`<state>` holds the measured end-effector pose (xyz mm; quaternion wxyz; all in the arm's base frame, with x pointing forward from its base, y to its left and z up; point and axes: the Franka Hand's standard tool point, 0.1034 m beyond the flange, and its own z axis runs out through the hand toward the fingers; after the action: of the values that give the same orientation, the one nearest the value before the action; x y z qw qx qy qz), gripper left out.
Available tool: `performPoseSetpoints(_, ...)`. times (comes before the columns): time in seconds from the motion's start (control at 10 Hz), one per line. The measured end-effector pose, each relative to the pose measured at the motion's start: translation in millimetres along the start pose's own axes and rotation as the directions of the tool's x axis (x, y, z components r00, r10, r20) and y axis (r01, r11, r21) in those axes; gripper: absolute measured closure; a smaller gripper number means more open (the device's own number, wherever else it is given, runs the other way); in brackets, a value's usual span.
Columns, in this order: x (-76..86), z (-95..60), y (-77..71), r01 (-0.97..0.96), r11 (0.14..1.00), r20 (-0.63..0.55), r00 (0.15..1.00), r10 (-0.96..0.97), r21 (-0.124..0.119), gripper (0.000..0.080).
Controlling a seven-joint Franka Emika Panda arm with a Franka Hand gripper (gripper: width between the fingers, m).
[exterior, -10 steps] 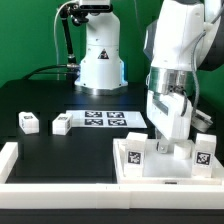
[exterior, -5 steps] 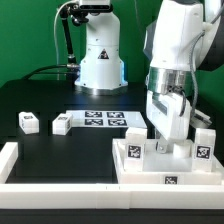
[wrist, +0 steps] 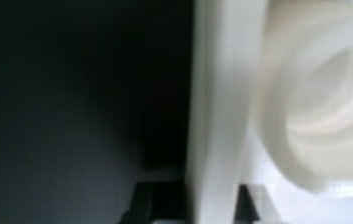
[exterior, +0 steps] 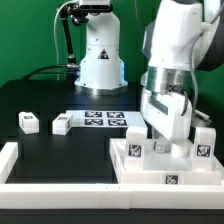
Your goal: Assemble square table
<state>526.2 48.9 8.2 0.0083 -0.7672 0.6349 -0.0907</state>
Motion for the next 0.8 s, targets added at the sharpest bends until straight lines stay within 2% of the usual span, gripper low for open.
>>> performPoseSetpoints(0.1, 12.5, 0.7, 9.8, 0.083, 0.996, 0.007, 0.997, -0.083, -0.016, 0.0735)
performPoseSetpoints(0.2, 18.5, 1.2, 16.3, 0.141, 0.990, 0.011, 0.990, -0.141, -0.024, 0.0735)
performPoseSetpoints(0.4, 38.6, 3.7, 26.0, 0.352, 0.935, 0.014, 0.936, -0.352, -0.033, 0.0735)
performPoseSetpoints(0.8, 50.8, 4.3, 28.2, 0.482, 0.875, 0.010, 0.876, -0.482, -0.039, 0.0735)
